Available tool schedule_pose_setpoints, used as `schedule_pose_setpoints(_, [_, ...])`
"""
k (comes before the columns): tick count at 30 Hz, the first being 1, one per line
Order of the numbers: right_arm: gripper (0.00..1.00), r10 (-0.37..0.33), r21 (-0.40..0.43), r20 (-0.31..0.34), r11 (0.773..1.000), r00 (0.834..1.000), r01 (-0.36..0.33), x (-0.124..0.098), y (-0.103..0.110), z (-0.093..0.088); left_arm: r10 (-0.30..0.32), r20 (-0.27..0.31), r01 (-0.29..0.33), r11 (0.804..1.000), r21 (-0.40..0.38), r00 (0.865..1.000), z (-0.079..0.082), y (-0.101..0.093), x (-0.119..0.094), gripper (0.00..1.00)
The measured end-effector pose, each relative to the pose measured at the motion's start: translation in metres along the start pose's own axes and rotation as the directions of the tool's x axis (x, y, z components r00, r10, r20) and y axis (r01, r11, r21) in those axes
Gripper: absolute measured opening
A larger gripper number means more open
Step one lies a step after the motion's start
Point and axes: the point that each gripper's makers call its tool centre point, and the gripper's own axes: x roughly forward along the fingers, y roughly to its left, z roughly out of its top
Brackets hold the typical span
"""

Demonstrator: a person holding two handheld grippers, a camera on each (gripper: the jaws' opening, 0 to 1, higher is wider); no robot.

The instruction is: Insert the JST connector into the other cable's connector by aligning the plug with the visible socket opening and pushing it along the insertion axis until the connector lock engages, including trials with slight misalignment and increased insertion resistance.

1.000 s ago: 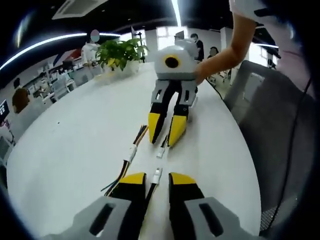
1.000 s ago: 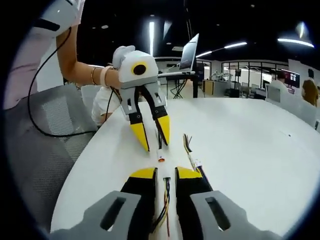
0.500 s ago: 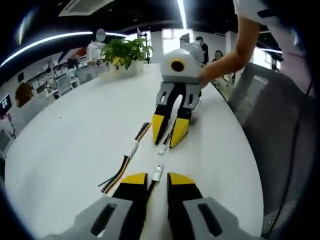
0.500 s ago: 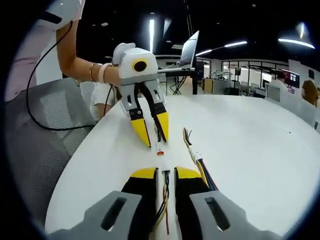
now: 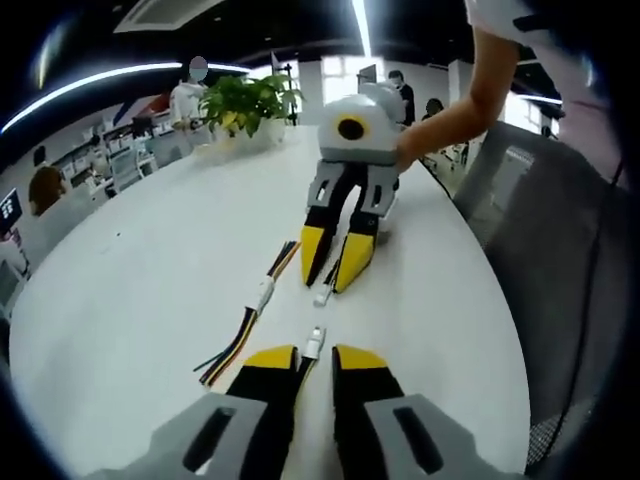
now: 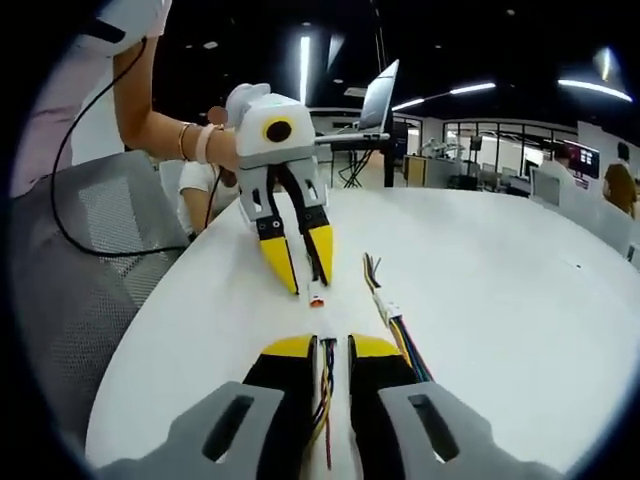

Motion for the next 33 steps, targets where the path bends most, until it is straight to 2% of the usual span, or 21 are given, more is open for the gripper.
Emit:
schedule_pose_setpoints(17, [0.05, 0.005, -0.012, 0.011, 1.000, 1.000, -0.005, 0.008, 0.004, 0.007, -0.006, 0.005, 0.006, 1.000, 0.013, 1.000, 0.000, -0.002, 0.002, 0.00])
schedule_pose_setpoints(25, [0.04, 0.013, -0.010, 0.019, 1.000, 1.000, -0.013, 0.010, 0.006, 0.010, -0.003, 0.004, 0.003, 1.000, -0.003, 1.000, 0.001, -0.004, 0.000, 0.00])
schedule_pose_setpoints(33, [0.04, 0.018, -0.007, 0.017, 1.000, 1.000, -0.018, 0.010, 0.007, 0.012, 0.003, -0.002, -0.003, 1.000, 0.016, 1.000, 0.001, -0.005, 0.001, 0.00])
